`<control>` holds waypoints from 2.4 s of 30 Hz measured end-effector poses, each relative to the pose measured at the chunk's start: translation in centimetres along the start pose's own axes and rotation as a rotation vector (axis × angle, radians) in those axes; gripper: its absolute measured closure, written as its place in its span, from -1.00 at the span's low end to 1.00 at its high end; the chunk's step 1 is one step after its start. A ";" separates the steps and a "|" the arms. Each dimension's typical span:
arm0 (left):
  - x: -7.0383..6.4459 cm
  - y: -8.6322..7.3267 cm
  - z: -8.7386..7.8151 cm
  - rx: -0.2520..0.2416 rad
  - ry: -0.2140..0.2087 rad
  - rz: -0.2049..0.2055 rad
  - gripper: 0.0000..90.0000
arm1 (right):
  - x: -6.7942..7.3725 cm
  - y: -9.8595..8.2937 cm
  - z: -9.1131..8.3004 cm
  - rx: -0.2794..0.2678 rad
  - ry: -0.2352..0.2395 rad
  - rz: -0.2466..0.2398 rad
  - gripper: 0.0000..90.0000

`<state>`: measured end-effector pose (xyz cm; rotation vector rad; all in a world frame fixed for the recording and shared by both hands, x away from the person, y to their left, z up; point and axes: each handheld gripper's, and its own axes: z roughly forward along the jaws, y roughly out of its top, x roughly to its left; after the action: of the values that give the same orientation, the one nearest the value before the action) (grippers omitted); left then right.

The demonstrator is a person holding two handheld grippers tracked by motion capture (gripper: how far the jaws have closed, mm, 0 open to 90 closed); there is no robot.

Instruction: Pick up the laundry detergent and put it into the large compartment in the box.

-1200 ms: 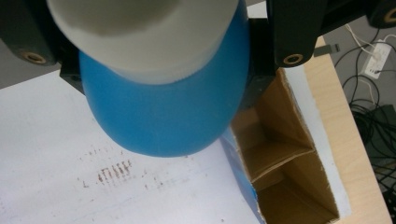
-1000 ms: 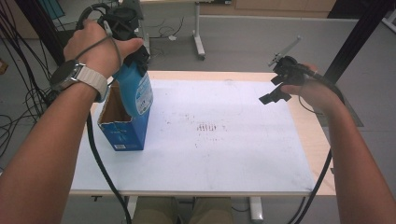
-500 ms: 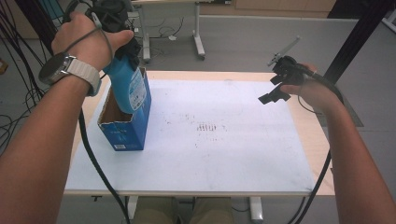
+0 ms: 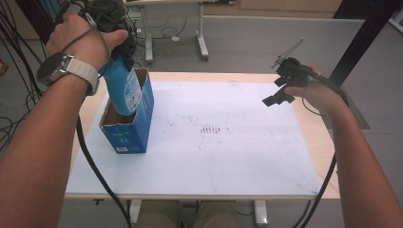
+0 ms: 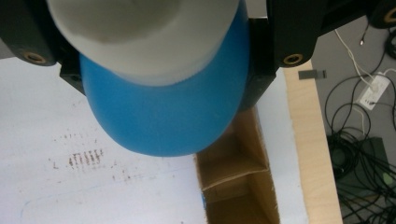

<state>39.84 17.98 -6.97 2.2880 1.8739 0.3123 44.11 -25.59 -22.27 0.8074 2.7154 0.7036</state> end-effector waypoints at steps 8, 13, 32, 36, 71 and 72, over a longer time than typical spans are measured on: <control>1.4 0.3 0.4 0.017 -0.002 -0.045 -0.15 | -0.5 -0.1 -0.2 -0.014 -0.003 0.000 -0.86; 1.8 0.4 0.8 0.008 0.019 -0.065 -0.15 | -0.7 -0.4 -0.2 -0.014 -0.006 0.001 -0.86; 3.1 1.2 1.5 0.020 0.032 -0.121 -0.15 | -1.2 -0.5 0.3 -0.007 0.003 0.016 -0.86; 3.2 1.4 1.6 0.012 0.024 -0.130 -0.15 | -1.3 -0.6 0.0 -0.013 0.003 0.020 -0.86; 4.2 2.4 7.6 0.047 0.025 -0.129 -0.15 | -2.2 -2.1 -0.1 -0.001 -0.002 0.057 -0.86; 4.2 2.4 7.8 0.045 0.026 -0.128 -0.15 | -2.3 -2.2 -0.1 -0.002 -0.002 0.057 -0.86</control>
<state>45.00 21.65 -13.62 2.1881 2.0492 0.2861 44.92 -28.54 -23.09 0.8880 2.6993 0.7163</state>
